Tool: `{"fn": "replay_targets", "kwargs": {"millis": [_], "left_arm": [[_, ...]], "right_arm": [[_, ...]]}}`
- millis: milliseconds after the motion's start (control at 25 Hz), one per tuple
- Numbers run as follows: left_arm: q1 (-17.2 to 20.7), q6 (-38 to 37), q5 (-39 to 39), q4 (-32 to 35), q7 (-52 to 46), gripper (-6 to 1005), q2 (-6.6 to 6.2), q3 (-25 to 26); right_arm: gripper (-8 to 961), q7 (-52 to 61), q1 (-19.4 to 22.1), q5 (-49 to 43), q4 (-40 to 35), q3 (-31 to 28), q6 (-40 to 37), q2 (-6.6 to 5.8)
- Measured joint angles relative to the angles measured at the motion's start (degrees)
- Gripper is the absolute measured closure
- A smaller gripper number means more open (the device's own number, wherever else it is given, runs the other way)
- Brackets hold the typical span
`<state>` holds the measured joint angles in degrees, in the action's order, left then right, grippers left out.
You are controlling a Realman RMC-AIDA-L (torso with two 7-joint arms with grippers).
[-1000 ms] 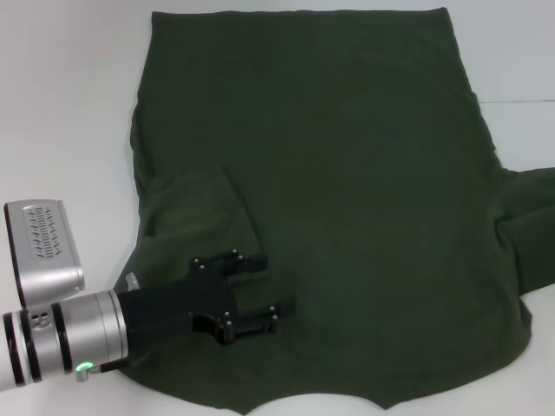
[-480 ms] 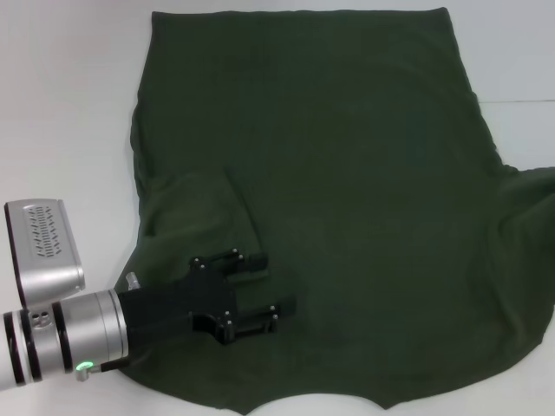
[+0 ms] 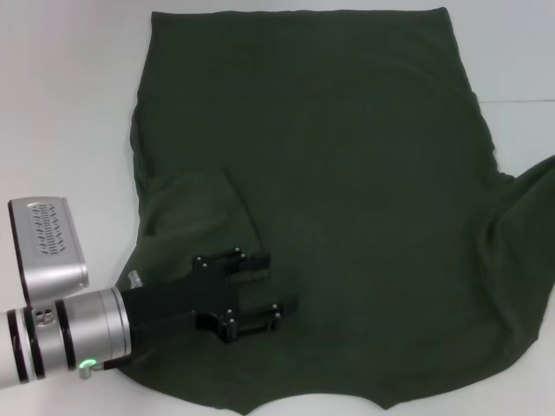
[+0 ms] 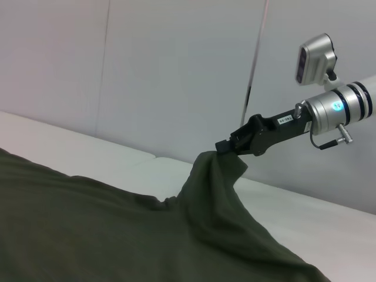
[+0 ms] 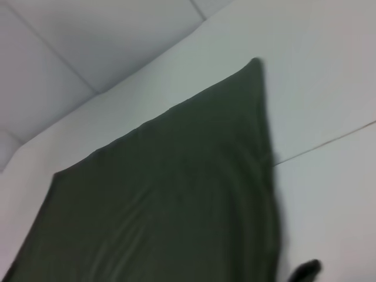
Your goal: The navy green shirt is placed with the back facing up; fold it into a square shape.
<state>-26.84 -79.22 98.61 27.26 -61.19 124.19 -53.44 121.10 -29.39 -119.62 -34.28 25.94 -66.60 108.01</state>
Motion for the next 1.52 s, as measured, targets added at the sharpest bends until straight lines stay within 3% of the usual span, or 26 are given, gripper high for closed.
{"fn": "replay_targets", "kwargs": {"millis": [280,640,880,1080,1520], "left_arm": [[-0.21,0.38,0.0,-0.19,-0.07,234,0.0,0.46],[-0.45,1.41,-0.65,-0.65,-0.07,234,-0.04,0.7],[-0.64,1.77,-0.7,-0.73,-0.07,234,-0.09,0.7],[-0.76,1.91,-0.71,-0.73,-0.07,234,-0.09,0.7],[-0.9,2.51,-0.7,-0.72,-0.07,233,-0.06,0.7]], "right_arm": [[909,0.42,-2.64,0.04,0.0,2.66,-5.13,0.9],[908,0.69,-7.81,-0.03,0.59,9.22,-4.34,3.92],[909,0.37,-9.1,-0.09,0.25,12.9,-4.03,5.21],[781,1.24,-8.23,0.21,-0.19,12.61,-4.8,4.48],[303,8.19,-3.15,-0.58,-2.29,12.47,-4.69,1.81]]}}
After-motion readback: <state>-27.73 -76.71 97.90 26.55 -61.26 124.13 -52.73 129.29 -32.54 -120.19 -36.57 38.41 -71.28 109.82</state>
